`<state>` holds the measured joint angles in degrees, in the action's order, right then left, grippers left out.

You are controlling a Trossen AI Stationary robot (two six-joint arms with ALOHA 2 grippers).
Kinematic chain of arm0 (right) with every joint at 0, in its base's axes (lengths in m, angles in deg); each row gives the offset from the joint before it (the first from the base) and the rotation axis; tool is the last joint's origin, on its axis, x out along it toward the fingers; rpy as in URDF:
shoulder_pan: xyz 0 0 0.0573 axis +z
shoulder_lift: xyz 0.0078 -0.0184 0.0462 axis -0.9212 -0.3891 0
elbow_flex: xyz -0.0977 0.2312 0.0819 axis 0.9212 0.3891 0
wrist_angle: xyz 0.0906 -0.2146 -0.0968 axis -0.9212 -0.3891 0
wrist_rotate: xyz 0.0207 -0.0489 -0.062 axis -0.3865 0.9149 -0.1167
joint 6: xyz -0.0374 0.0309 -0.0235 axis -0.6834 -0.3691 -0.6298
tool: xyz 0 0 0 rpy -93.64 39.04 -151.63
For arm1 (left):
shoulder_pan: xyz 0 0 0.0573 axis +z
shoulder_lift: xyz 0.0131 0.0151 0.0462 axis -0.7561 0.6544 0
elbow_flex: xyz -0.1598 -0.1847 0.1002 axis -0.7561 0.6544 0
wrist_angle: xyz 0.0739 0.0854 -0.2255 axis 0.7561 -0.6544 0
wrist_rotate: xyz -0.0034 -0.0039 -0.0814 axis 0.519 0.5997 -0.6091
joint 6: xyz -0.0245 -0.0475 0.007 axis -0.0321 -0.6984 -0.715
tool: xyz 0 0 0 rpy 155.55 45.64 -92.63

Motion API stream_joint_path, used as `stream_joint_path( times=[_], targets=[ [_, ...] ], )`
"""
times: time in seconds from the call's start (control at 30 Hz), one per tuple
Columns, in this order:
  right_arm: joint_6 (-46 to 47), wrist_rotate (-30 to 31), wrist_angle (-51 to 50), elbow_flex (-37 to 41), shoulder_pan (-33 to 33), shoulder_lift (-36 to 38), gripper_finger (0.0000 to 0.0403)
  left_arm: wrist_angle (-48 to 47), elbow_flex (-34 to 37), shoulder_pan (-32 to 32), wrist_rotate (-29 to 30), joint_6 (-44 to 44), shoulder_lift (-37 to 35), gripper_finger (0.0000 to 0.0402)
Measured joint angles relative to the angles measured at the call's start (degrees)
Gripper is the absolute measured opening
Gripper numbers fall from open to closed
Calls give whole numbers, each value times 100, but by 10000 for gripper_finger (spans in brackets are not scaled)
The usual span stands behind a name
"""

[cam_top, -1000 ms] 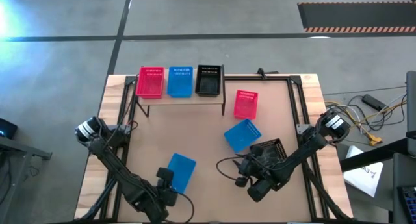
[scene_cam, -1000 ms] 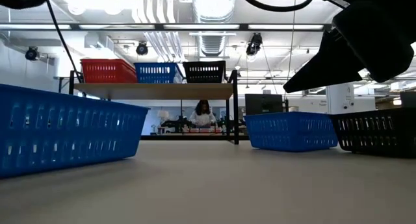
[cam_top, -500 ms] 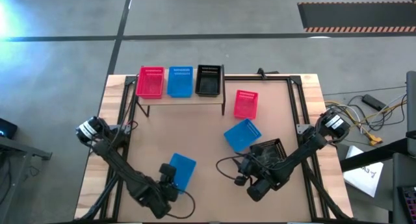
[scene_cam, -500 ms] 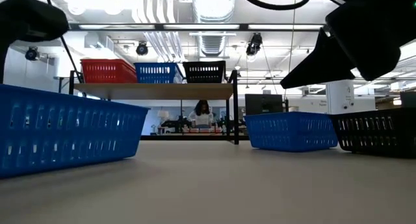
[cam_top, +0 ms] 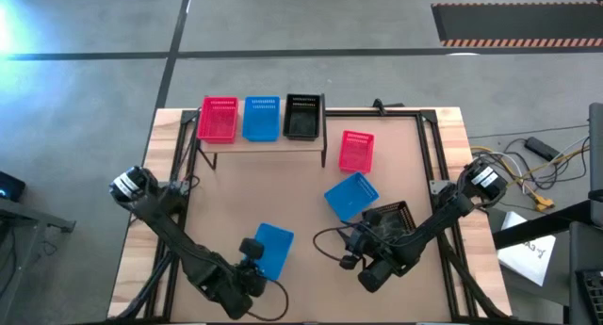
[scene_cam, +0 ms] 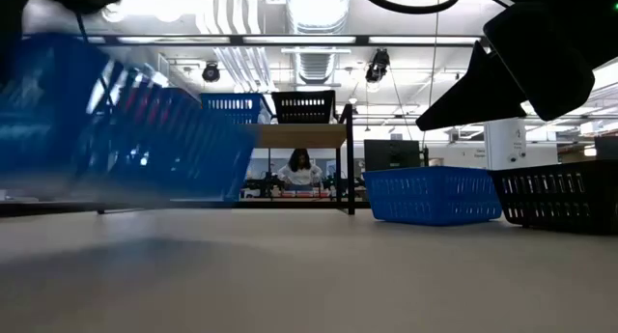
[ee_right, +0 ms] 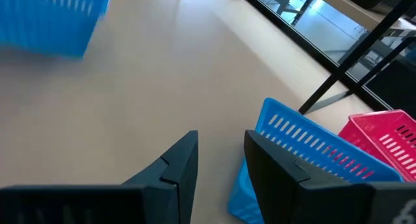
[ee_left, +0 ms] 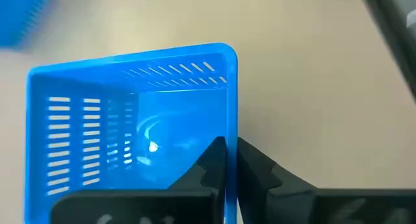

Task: Stack baskets on shelf by color
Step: Stack the left bottom blue bin on top of the blue bin on the shelf

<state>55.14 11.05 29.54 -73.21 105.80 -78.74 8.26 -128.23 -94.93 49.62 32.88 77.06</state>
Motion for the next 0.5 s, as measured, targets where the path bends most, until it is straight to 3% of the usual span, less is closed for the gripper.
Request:
stream_joint_path(
  times=[0.3, 0.5],
  targets=[
    [0, 29, -1, 2, -24, 0, 118, -838, -721, 207, 1975, 342, -1291, 1],
    [-38, 44, -1, 2, -76, -2, 118, -783, -697, 1359, 2344, 1668, -2350, 1]
  ],
)
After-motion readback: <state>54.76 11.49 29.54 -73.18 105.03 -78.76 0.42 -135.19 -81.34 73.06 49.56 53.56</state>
